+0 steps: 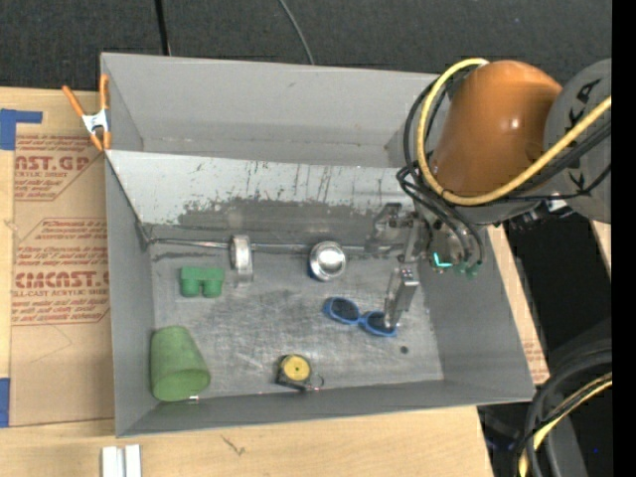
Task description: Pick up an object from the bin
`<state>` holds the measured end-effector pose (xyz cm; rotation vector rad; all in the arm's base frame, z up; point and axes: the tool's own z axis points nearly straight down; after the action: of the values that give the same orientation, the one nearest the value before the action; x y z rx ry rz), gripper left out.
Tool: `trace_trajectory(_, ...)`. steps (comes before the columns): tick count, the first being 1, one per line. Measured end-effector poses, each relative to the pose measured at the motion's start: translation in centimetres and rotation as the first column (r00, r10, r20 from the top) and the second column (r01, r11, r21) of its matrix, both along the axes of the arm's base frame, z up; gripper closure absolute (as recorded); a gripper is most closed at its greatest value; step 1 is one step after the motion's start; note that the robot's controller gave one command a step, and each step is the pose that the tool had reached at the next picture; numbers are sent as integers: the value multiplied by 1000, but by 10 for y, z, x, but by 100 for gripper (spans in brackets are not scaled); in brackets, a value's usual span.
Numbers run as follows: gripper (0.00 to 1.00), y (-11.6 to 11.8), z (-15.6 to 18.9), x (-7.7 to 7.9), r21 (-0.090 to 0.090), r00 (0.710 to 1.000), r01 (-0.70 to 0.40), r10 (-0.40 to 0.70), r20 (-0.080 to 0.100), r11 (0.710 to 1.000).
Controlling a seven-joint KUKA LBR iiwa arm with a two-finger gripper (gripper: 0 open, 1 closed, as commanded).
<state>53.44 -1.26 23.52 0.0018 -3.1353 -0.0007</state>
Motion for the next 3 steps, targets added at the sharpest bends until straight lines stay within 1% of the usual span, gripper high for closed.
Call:
trace_trajectory(1, 0, -43, -149, 1, 1, 987, -162, 162, 0, 987)
trace_trajectory(2, 100, -42, -145, 3, -1, 987, -163, 163, 8, 987)
trace_trajectory(3, 100, 0, 4, -19, 0, 996, -87, 87, 16, 996)
